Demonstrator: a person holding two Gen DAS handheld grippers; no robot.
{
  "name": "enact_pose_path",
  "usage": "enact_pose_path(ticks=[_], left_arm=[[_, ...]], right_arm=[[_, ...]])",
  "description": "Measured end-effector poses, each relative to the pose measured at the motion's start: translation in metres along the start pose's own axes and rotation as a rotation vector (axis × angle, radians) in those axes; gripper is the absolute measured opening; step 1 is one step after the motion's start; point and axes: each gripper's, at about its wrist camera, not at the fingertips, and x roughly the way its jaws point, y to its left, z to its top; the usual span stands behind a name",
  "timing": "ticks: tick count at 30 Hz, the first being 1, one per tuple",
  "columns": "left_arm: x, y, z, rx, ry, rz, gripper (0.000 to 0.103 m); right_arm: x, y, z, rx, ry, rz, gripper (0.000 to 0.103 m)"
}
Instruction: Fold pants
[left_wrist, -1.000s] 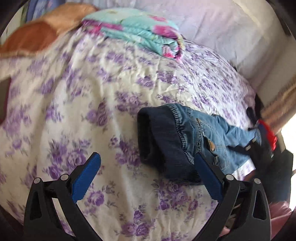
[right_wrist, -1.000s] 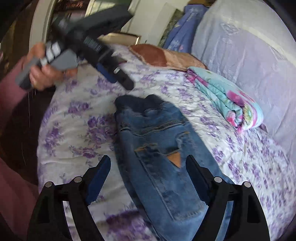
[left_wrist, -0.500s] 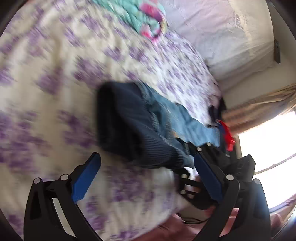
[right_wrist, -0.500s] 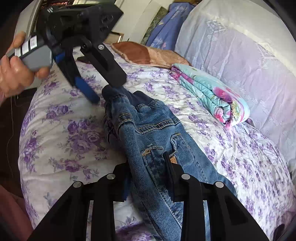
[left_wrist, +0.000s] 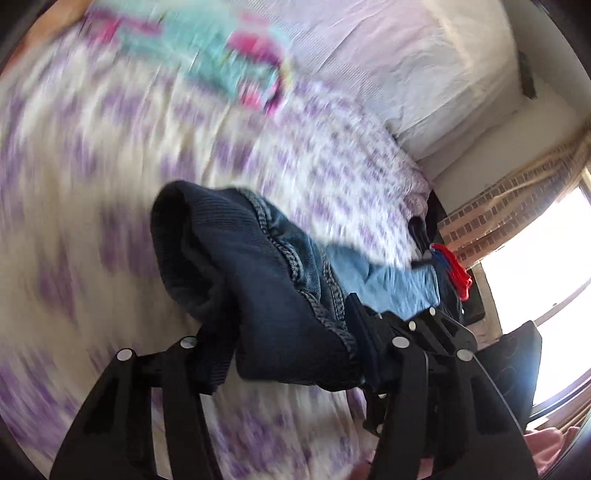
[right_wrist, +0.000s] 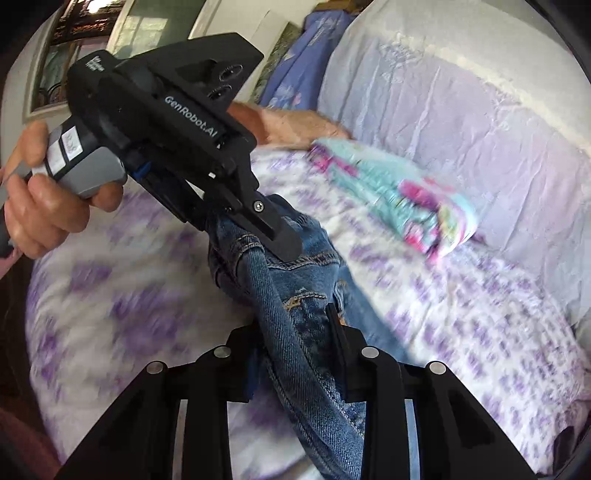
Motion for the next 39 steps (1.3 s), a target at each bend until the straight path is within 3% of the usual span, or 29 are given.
enact_pose_path(ticks=[4,7,9,10,11,13,15,17,18,19,21,23,25,27,30,31,33,35,37,38,39], left_arm=[[-0.017,0.003,0.04,0.09,-0.111,0.06,0.053],[-0.013,0.034,0.048,0.036,-0.105,0.111,0.053],[0.002,0.07,0.037,-0.054,-0.045,0.134,0.053],[0.011,0.088,0.028,-0.098,-0.011,0.145,0.053],[0.017,0.101,0.02,-0.126,0.005,0.159,0.052],[0.007,0.103,0.014,-0.127,-0.039,0.117,0.053],[-0.005,0.089,0.015,-0.073,-0.074,0.188,0.057],[-0.016,0.067,0.016,0.018,-0.128,0.35,0.059],[-0.022,0.051,0.016,0.076,-0.163,0.424,0.059],[-0.027,0.036,0.017,0.124,-0.185,0.451,0.06],[-0.036,0.014,0.019,0.178,-0.221,0.424,0.067],[-0.035,-0.014,0.02,0.229,-0.244,0.351,0.08],[-0.008,-0.038,0.024,0.281,-0.179,0.261,0.082],[0.027,-0.046,0.026,0.312,-0.111,0.257,0.082],[0.083,-0.027,0.03,0.284,0.029,0.327,0.082],[0.096,-0.011,0.028,0.25,0.069,0.325,0.081],[0.093,-0.002,0.022,0.274,0.058,0.299,0.081],[0.087,-0.003,0.019,0.283,0.065,0.314,0.078],[0.082,0.001,0.016,0.28,0.056,0.3,0.075],[0.082,0.002,0.015,0.278,0.052,0.298,0.075],[0.083,0.001,0.014,0.277,0.049,0.298,0.075]], right_arm=[[0.028,-0.004,0.03,0.035,-0.031,-0.04,0.031],[0.061,0.008,0.034,0.033,0.034,0.002,0.032],[0.082,0.016,0.025,0.069,0.11,0.11,0.055],[0.088,0.018,0.02,0.087,0.135,0.158,0.061],[0.088,0.02,0.016,0.092,0.145,0.178,0.065],[0.074,0.017,0.018,0.083,0.112,0.168,0.065],[0.047,0.001,0.023,0.144,0.03,0.178,0.076],[0.018,-0.025,0.02,0.255,-0.062,0.171,0.084],[0.009,-0.036,0.016,0.302,-0.086,0.163,0.085],[0.001,-0.048,0.011,0.352,-0.103,0.153,0.085],[-0.01,-0.075,-0.005,0.468,-0.097,0.145,0.085],[-0.004,-0.105,-0.026,0.618,-0.081,0.173,0.085],[0.014,-0.128,-0.043,0.739,-0.041,0.219,0.085],[0.033,-0.142,-0.062,0.837,0.012,0.262,0.085],[0.051,-0.154,-0.087,0.863,0.153,0.158,0.081],[0.049,-0.161,-0.097,0.886,0.158,0.169,0.081],[0.033,-0.18,-0.117,0.928,0.169,0.149,0.078],[0.012,-0.204,-0.14,0.933,0.189,0.048,0.076],[-0.017,-0.234,-0.174,0.989,0.192,0.029,0.058],[-0.029,-0.247,-0.19,1.034,0.199,0.03,0.036],[-0.046,-0.264,-0.21,1.096,0.209,0.003,0.022]])
